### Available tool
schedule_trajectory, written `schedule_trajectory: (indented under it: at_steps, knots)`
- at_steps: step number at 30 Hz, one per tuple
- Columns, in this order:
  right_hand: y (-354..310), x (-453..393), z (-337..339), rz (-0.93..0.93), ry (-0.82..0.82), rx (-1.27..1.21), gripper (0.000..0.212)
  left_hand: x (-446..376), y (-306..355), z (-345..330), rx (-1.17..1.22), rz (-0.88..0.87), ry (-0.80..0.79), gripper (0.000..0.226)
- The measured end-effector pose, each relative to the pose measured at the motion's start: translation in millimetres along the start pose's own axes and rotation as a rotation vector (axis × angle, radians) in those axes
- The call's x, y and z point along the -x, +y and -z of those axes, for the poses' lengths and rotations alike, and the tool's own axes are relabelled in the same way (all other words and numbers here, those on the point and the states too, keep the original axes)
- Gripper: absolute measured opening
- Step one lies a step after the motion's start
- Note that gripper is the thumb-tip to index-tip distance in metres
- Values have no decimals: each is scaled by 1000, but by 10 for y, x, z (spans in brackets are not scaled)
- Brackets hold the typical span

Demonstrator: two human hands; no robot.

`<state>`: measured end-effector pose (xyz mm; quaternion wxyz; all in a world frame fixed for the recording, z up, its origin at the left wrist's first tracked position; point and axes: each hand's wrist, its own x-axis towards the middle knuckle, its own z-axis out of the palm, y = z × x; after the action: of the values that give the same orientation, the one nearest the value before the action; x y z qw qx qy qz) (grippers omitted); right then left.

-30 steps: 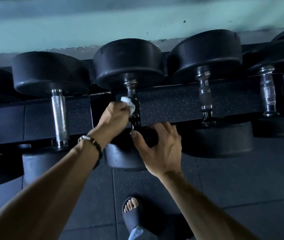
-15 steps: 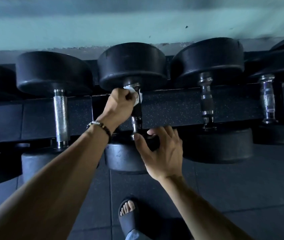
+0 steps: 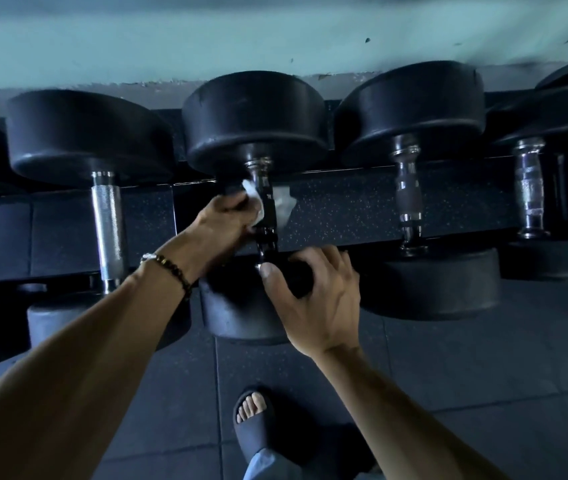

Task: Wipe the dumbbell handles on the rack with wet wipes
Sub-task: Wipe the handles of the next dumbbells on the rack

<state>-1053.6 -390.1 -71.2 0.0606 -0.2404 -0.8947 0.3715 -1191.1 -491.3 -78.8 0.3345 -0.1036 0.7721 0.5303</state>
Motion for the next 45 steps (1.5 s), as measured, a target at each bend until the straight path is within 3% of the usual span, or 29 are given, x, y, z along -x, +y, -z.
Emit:
schedule_trajectory:
  at_steps: [2,4,8,9,12,14,19,25,31,34,36,39,42,45]
  knots:
    - [-26,2,9,-14,-17,-9,54,108,-72,120,-152,41,-137,17]
    - [-25,4,23,-27,-23,-8,53,105,-1,138,-81,69,-234,22]
    - [-27,3,23,-23,-10,-12,51,-57,155,35,288,83,-100,22]
    - [-26,0,22,-28,-18,-15,53,-74,151,45,320,94,-127,21]
    - [-29,-3,30,-40,-52,4,56,-17,-12,184,42,152,-405,12]
    - [-46,-6,36,-40,-51,9,56,-2,-74,242,-39,167,-468,11]
    - [-25,8,21,-20,-12,3,51,-77,19,155,216,47,-260,19]
    - [-35,0,10,-21,-7,0,51,45,-89,248,137,165,-451,22]
    - [-3,-2,2,-5,15,-7,50,-194,153,222,448,21,-274,26]
    - [-3,-3,4,2,8,4,49,-47,-10,216,293,39,-428,37]
    - [-24,0,10,-3,4,3,49,80,-89,234,186,104,-505,27]
    - [-22,-3,7,-5,4,17,47,-34,7,237,216,87,-441,15]
    - [-5,0,6,-1,2,4,49,-237,112,228,280,8,-318,18]
    - [15,-5,8,8,-2,19,49,-177,19,212,199,-31,-379,20]
